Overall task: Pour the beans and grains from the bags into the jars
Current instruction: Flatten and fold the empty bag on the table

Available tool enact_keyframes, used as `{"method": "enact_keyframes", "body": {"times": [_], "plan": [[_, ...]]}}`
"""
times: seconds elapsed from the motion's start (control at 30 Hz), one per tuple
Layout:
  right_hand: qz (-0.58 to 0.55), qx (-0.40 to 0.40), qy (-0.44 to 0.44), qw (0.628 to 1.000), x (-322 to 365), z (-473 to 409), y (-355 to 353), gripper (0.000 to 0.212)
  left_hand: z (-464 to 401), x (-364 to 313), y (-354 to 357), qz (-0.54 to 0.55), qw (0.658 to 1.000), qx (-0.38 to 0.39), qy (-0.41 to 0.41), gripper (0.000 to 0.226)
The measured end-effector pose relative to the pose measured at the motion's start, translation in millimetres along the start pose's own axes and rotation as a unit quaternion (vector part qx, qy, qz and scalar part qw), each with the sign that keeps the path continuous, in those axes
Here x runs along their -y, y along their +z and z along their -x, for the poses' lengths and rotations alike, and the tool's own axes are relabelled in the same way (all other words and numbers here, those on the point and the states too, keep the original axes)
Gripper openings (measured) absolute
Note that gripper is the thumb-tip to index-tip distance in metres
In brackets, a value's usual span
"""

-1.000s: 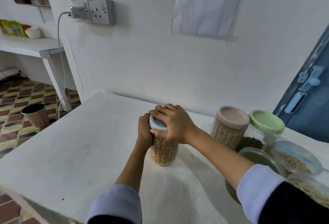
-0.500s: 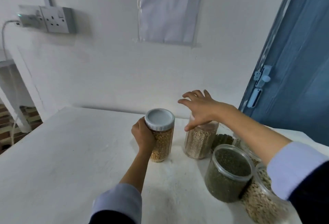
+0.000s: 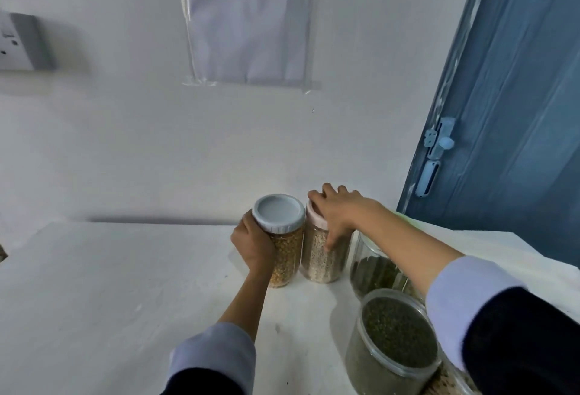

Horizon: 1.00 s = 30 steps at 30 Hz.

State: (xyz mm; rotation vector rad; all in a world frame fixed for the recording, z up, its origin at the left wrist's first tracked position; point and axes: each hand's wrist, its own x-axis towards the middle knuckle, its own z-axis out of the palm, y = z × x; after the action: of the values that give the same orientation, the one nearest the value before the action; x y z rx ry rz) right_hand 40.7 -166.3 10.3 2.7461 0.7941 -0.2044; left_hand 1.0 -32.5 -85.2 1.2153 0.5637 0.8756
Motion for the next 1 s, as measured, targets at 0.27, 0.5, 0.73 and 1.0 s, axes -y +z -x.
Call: {"method": "enact_keyframes", "body": {"times": [0.27,0.5,0.73,1.0], "plan": [[-0.071,0.015,0.083,0.994,-20.8,-50.7,1.5,0.119,-31.0,16.5,49.6,-0.023,0.999,-0.011,0.025,0.036],[-0.110,-0.052,0.147,0.982,-28.7,-77.2,6.7,0.105,-40.9,37.9,76.6,-0.027,0.997,-0.010,0.073,0.055],[-0.120,-0.078,0.177,0.974,-38.5,-99.7,8.6,0.101,-55.5,51.9,104.5,-0.039,0.993,-0.027,0.107,0.069],[-0.129,-0.095,0.165,0.973,-39.5,-95.9,6.5,0.104,-55.4,47.4,101.2,-0.077,0.991,0.004,0.114,0.067]]}}
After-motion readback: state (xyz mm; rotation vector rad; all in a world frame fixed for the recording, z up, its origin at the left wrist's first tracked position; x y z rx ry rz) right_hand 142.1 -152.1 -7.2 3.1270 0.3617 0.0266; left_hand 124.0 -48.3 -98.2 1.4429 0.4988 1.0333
